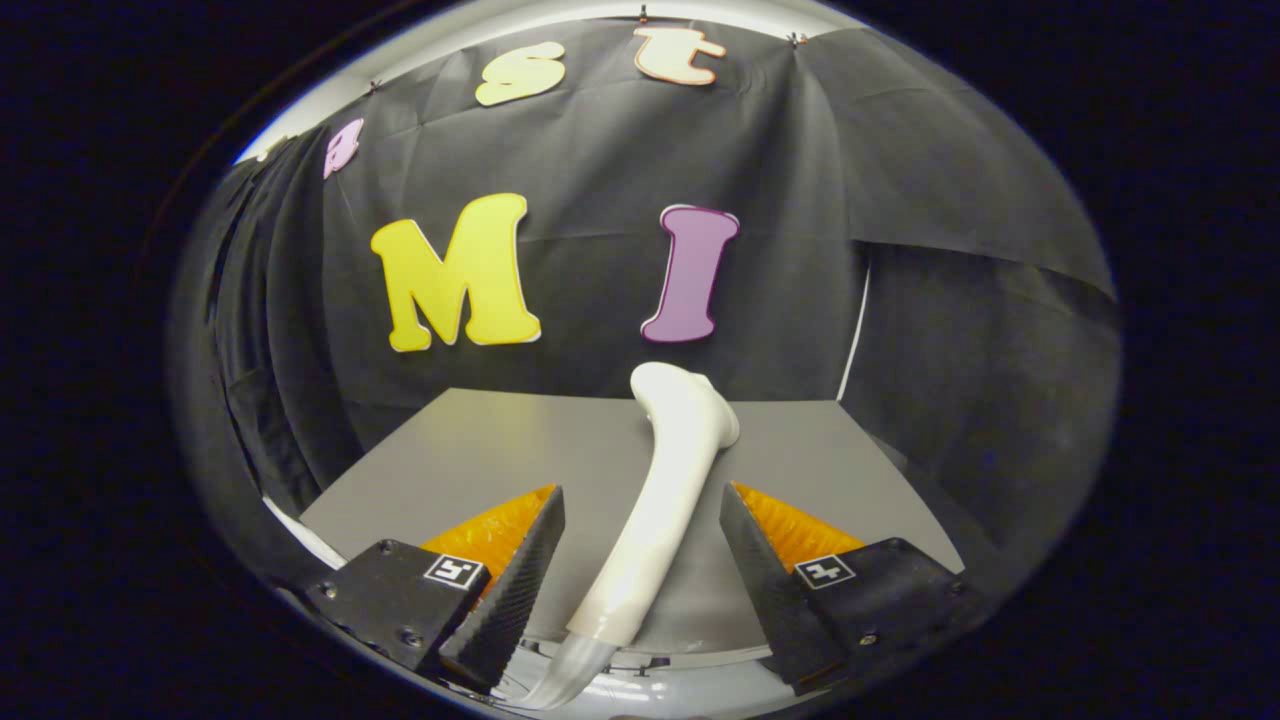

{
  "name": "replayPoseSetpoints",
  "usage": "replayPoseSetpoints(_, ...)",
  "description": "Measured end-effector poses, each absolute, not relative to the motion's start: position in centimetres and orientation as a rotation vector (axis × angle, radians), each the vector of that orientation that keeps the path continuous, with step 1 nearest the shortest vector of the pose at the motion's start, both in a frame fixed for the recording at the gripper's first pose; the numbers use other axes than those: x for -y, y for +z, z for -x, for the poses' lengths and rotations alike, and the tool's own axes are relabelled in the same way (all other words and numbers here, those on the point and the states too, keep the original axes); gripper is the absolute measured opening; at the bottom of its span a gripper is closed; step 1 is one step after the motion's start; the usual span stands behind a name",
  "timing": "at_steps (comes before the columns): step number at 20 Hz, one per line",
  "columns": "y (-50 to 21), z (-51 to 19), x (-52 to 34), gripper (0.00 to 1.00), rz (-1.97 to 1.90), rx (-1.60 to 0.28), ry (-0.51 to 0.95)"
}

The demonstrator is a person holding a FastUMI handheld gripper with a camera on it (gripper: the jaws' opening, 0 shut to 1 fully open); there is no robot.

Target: Iron the clothes twice with a garment steamer, once on the left side and once on the right side.

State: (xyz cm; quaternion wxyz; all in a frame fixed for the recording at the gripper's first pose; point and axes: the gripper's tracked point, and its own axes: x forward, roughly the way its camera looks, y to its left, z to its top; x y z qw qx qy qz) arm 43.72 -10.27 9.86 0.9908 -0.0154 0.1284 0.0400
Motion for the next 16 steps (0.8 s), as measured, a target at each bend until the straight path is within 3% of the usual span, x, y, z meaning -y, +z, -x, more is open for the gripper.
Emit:
replayPoseSetpoints(5,7.7,-46.0,10.6,0.96,0.014,-0.355,0.084)
replayPoseSetpoints(11,6.1,-46.0,9.7,0.68,-0.023,-0.427,0.112)
replayPoseSetpoints(16,6.4,-45.9,9.3,0.57,-0.084,-0.421,0.107)
